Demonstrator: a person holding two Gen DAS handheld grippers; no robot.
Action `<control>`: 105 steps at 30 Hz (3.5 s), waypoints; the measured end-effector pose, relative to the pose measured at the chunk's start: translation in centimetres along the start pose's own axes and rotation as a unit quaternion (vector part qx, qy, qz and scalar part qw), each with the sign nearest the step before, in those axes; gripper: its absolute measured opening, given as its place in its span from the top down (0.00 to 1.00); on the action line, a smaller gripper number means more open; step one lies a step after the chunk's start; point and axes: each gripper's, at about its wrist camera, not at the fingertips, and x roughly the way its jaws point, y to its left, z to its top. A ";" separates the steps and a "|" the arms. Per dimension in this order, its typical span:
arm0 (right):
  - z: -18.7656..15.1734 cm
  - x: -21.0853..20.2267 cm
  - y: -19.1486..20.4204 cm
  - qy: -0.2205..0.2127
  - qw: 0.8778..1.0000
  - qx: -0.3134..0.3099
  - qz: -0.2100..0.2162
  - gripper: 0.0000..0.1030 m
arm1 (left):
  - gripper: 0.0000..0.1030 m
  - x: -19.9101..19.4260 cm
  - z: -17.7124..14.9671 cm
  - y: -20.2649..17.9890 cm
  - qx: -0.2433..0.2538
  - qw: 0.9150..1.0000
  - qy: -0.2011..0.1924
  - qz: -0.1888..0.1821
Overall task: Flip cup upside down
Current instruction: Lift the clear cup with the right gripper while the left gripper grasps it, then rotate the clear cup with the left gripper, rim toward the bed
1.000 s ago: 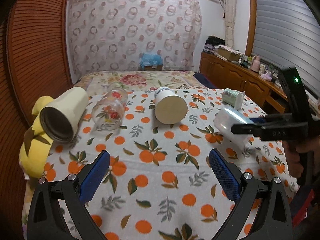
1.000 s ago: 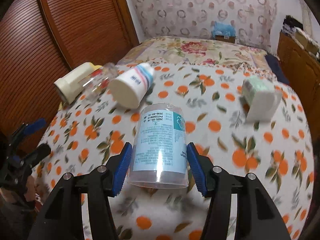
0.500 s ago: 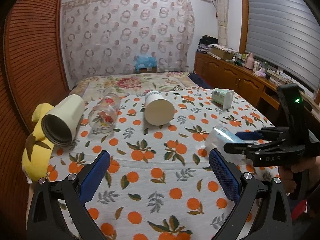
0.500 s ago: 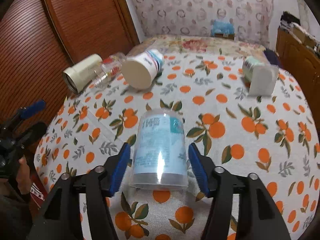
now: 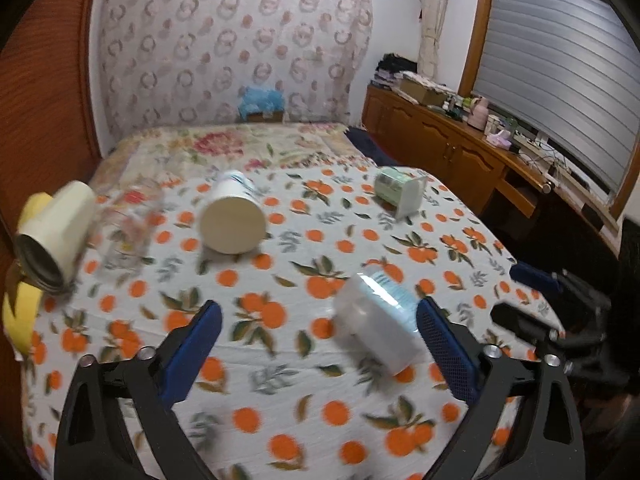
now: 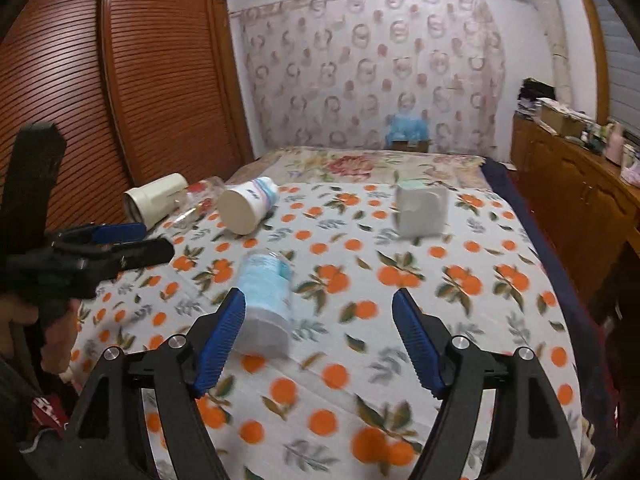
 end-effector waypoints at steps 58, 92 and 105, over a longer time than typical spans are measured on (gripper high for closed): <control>-2.8 2.5 -1.8 0.020 1.000 0.012 -0.016 0.24 | 0.46 8.1 4.9 -1.2 0.002 0.998 0.030 0.055; -2.7 2.4 -1.9 0.019 1.000 0.010 -0.017 0.24 | 0.45 4.5 -0.2 -3.8 0.054 0.998 0.005 0.045; -2.6 2.2 -1.6 0.020 1.000 0.003 -0.020 0.24 | 0.22 1.7 -1.9 -2.2 0.029 0.998 -0.023 0.059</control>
